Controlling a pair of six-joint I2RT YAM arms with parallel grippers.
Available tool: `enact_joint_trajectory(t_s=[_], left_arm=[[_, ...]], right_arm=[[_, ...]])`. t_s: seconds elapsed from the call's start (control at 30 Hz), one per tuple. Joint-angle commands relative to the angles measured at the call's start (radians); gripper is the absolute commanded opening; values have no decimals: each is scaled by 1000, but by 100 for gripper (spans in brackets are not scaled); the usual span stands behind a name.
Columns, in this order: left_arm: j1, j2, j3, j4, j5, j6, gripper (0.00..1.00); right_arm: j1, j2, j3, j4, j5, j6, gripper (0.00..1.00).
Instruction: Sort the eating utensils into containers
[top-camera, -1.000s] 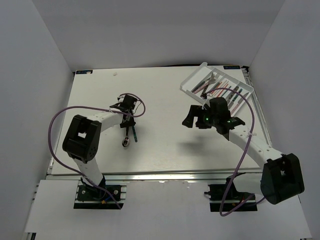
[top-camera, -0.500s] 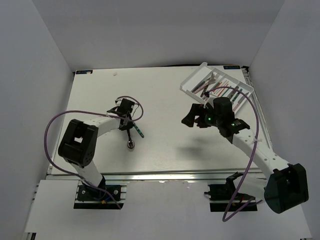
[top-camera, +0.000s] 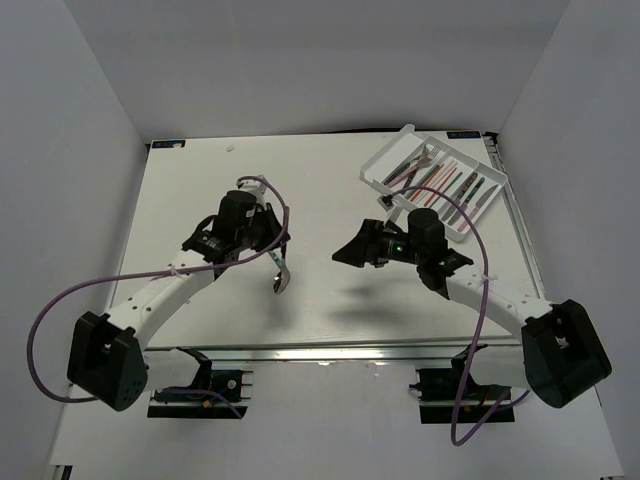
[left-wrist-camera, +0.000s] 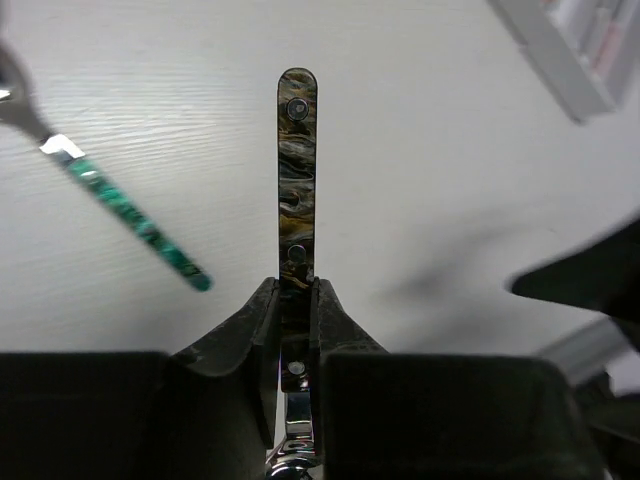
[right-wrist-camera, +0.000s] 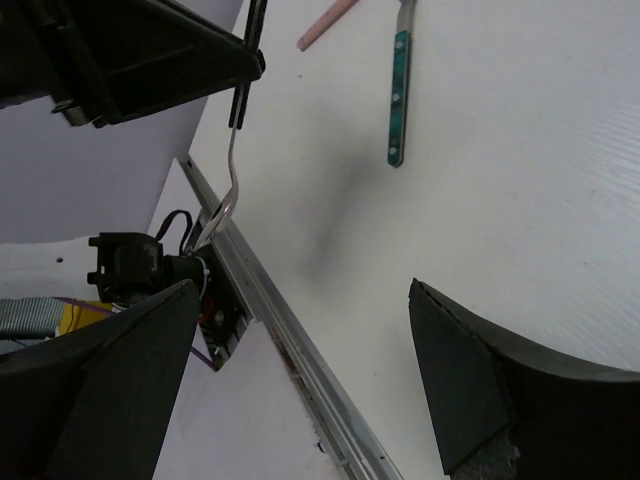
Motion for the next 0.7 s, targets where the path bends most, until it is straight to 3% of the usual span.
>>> enact_joint_trajectory(t_s=[0.0,0.2,0.33,0.67], left_arm=[[-24,-51,-18,86,198,-6,0],[-38,-75,-38,152,275,-26,0],[-50,-75,-36,171,295,-28,0],[-63,-61,-41,207,320,-14,0]], right_arm=[[33,18,43,157,46,94,89],[86,44,130,125,285,161,88],[125,122,225,82,331,163,84],[203,311,399,-13,365,166,60]])
